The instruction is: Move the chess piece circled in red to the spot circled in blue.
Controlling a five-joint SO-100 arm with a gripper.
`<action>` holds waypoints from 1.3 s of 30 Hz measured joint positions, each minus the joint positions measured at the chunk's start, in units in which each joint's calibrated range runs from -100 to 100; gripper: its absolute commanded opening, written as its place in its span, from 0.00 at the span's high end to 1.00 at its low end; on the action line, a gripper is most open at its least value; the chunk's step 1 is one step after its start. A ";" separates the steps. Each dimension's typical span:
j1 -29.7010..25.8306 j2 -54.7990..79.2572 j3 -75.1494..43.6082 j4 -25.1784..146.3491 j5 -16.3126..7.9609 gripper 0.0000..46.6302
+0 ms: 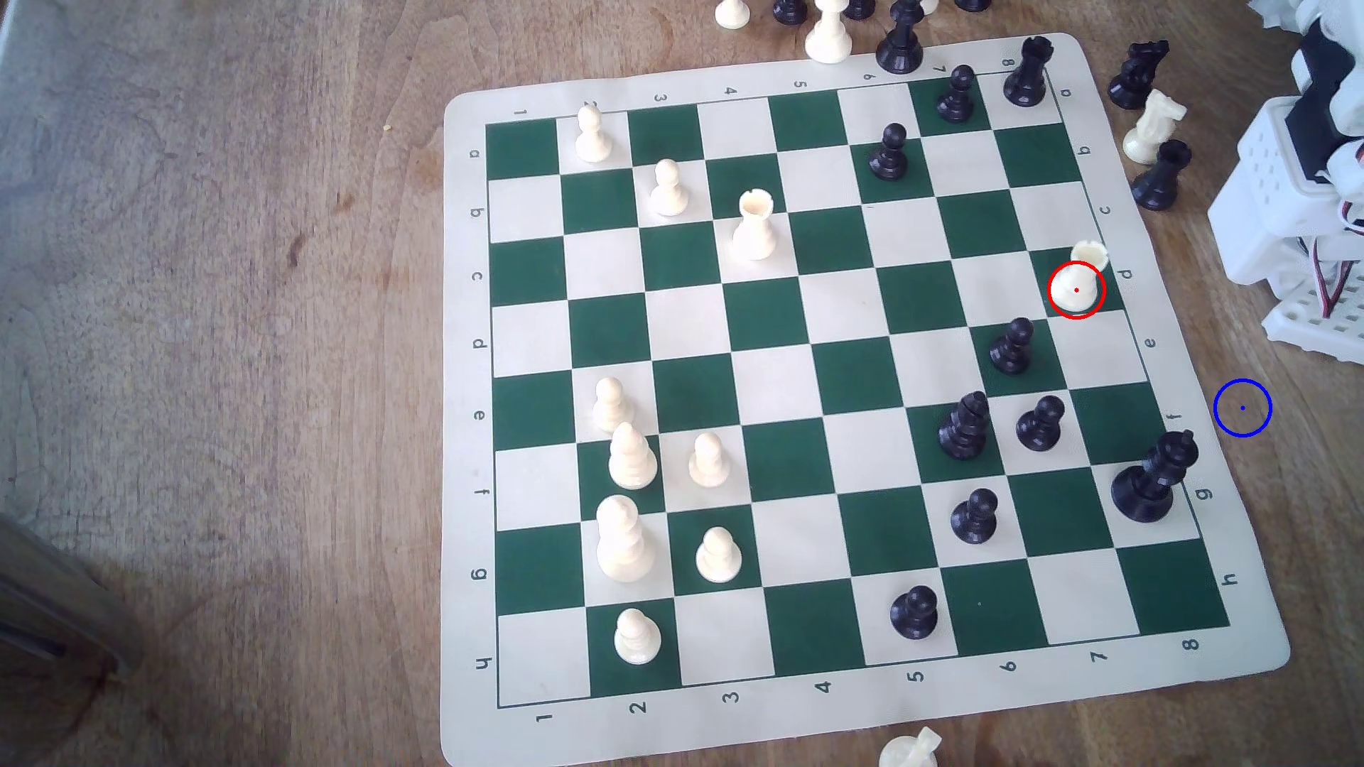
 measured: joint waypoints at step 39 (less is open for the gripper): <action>-1.92 38.71 -37.96 118.80 -8.64 0.72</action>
